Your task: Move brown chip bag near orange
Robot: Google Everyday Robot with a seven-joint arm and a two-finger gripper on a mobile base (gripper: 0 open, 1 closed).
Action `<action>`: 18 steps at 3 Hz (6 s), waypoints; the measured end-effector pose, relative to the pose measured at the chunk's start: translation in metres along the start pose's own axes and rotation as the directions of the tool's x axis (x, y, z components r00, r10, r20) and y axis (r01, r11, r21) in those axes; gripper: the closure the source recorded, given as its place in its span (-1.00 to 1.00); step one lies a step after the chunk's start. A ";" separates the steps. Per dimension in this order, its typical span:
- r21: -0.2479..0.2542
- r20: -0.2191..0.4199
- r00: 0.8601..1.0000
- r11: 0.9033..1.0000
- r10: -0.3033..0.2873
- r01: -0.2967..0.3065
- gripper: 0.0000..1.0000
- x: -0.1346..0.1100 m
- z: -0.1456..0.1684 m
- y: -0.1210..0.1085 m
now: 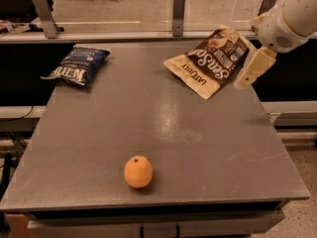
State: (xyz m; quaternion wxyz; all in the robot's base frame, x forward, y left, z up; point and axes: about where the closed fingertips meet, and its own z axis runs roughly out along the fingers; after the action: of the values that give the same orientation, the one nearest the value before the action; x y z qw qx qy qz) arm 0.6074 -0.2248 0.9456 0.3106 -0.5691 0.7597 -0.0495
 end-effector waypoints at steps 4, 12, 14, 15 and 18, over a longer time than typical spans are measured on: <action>-0.051 0.259 0.930 0.965 0.260 -0.256 -1.00 -0.005 0.121 -0.097; -0.393 0.388 0.912 0.919 0.133 0.033 1.00 -0.096 0.034 0.081; -0.412 0.353 0.930 0.909 0.105 0.054 0.20 -0.111 0.034 0.120; -0.416 0.346 0.933 0.908 0.104 0.053 -0.25 -0.114 0.034 0.127; -0.367 0.359 0.927 0.930 0.110 0.032 -1.00 -0.109 0.010 0.115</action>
Offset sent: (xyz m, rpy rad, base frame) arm 0.1300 -0.0024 -0.0358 0.2990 -0.0381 -0.0636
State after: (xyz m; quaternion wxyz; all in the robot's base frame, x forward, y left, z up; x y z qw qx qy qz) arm 0.5345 -0.0841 0.9336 0.3385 -0.6003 0.6939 0.2085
